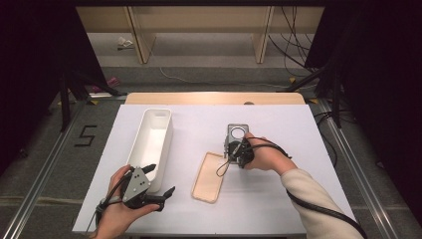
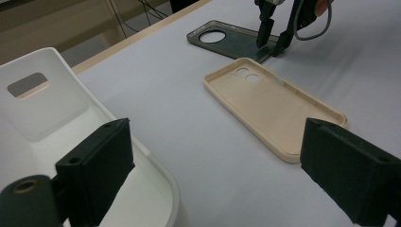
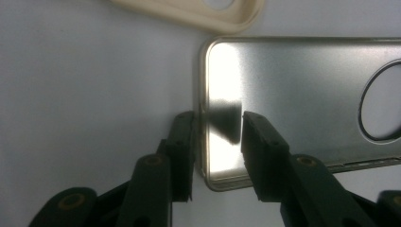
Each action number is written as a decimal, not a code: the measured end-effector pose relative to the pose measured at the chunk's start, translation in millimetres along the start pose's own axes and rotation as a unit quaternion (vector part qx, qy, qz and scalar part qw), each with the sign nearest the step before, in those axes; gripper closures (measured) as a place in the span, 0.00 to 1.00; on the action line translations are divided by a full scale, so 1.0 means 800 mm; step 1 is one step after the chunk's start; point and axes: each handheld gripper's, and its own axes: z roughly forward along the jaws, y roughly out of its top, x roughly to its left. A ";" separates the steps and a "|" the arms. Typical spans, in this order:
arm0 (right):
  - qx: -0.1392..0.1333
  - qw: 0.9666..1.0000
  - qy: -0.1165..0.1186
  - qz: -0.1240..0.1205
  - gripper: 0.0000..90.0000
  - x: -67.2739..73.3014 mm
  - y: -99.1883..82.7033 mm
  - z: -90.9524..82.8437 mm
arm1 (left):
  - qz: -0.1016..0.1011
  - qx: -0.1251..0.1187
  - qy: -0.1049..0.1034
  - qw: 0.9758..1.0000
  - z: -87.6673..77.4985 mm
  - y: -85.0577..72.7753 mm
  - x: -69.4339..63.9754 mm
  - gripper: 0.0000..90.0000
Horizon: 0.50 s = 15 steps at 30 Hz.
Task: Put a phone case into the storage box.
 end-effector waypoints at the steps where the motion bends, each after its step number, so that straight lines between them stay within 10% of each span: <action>1: -0.004 1.000 0.004 0.003 0.74 0.001 0.000 0.001 | 0.000 0.000 0.001 1.000 0.000 0.000 0.000 0.11; 15: 0.005 0.999 0.036 0.010 0.90 -0.001 0.002 0.000 | 0.001 0.001 0.000 1.000 0.000 0.000 -0.001 0.11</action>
